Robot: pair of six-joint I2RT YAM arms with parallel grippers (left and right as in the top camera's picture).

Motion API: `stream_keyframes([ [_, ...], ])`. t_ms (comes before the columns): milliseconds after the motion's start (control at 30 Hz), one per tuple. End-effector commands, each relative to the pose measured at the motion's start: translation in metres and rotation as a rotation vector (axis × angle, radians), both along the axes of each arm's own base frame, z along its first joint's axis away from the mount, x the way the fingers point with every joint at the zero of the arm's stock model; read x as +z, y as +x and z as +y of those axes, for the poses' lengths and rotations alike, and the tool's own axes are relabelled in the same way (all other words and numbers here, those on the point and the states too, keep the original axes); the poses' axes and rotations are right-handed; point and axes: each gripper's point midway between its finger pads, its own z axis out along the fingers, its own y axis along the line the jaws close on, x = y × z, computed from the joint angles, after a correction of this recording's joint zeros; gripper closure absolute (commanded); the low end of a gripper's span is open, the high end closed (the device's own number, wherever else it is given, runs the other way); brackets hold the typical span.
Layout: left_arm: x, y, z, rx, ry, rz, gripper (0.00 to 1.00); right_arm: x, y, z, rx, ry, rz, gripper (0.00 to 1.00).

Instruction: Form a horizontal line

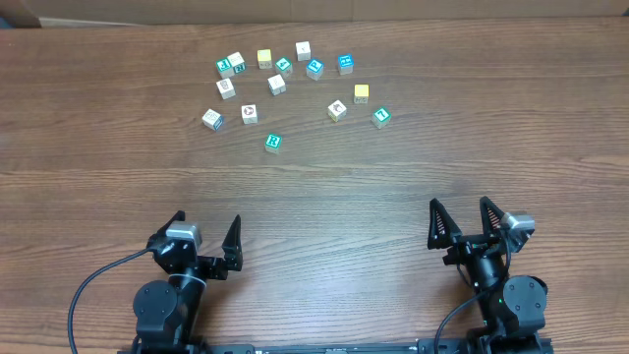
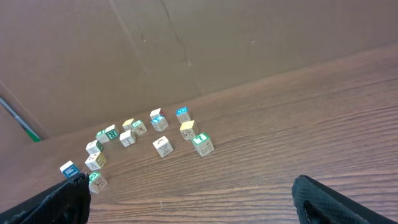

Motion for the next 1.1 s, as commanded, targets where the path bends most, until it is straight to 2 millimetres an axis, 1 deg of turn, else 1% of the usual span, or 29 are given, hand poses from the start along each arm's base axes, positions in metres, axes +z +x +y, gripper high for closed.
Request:
stream_keyframes([
  [0,0.0007,-0.0004,-0.0015,-0.013,0.012,-0.012,0.0,0.002,-0.0003,-0.0006,-0.001,0.004,-0.013,0.0],
  [333,0.0007,-0.0004,-0.0015,-0.013,0.012,-0.012,0.0,0.002,-0.0003,-0.0006,-0.001,0.004,-0.013,0.0],
  [433,0.0005,0.0002,0.0022,0.005,0.035,-0.015,0.01,0.002,-0.0002,-0.0006,-0.001,0.004,-0.013,0.0],
  [1067,0.0005,0.0002,0.0023,0.005,0.034,-0.014,0.0,0.002,-0.0003,-0.0006,-0.001,0.004,-0.013,0.0],
])
